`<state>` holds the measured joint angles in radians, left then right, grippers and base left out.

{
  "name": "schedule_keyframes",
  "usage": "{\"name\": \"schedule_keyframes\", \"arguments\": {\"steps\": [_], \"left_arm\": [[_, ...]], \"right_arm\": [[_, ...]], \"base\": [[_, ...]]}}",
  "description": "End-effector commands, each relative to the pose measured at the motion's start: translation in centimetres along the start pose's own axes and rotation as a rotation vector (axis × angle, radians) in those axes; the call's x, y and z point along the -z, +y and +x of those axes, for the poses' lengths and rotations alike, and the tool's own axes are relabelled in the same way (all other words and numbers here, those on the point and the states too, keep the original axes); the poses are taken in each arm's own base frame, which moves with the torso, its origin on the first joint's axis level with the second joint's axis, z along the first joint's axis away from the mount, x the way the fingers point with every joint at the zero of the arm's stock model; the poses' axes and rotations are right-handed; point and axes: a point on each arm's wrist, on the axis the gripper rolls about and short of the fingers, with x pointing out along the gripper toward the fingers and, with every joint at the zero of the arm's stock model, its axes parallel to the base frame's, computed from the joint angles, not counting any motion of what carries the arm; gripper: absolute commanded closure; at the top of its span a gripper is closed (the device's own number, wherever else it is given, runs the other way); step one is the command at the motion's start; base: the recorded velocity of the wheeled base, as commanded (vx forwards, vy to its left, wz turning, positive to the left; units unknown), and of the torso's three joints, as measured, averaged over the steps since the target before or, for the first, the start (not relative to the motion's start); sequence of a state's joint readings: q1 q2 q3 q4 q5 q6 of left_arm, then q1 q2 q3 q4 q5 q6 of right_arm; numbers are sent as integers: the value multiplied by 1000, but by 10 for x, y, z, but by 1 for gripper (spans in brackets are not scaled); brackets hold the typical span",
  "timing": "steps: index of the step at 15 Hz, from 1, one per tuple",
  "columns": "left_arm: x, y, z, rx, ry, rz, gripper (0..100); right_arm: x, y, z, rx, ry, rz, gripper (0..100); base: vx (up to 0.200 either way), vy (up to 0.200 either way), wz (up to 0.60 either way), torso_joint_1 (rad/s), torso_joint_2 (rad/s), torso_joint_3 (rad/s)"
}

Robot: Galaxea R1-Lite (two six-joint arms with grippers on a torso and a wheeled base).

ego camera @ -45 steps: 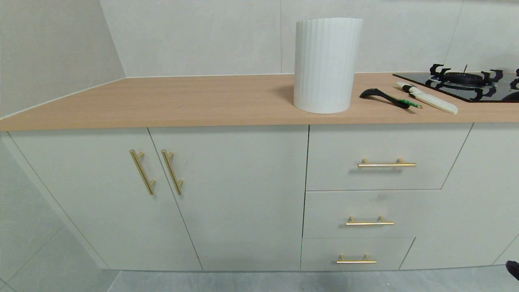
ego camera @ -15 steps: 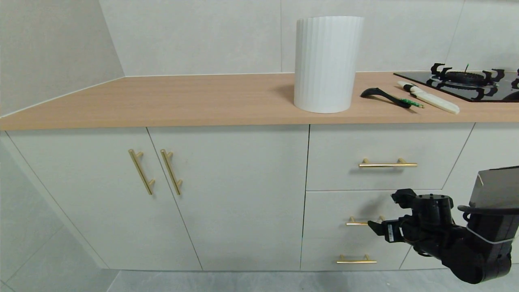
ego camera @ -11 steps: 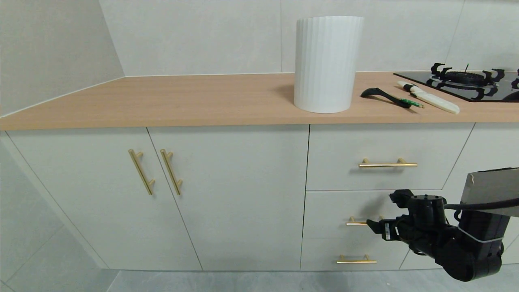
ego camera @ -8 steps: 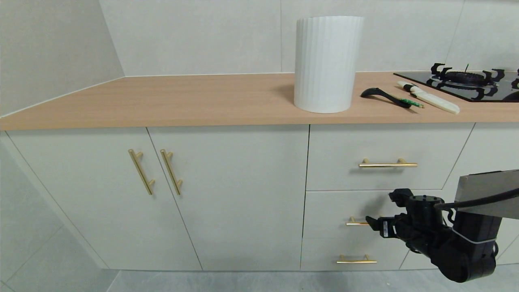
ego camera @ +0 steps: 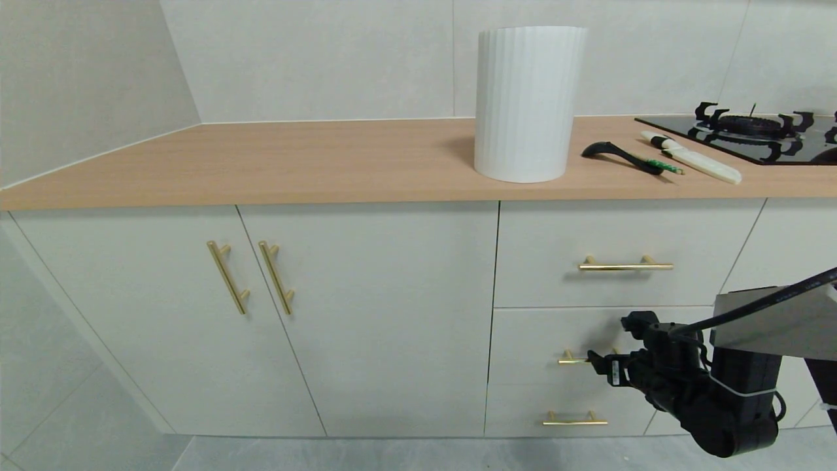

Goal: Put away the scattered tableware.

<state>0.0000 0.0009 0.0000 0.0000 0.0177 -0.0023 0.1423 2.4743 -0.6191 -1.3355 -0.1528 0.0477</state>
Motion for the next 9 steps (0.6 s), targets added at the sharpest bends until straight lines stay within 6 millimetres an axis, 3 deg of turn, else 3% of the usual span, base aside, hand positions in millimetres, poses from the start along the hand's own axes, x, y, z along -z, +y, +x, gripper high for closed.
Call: {"name": "schedule_keyframes", "arguments": {"steps": [1, 9], "left_arm": [[0, 0, 0, -1, 1, -1, 0], [0, 0, 0, 1, 1, -1, 0]], "right_arm": [[7, 0, 2, 0, 25, -9, 0], [9, 1, 0, -1, 37, -15, 0]], "base": [[0, 0, 0, 0, 0, 0], [0, 0, 0, 0, 0, 0]]}}
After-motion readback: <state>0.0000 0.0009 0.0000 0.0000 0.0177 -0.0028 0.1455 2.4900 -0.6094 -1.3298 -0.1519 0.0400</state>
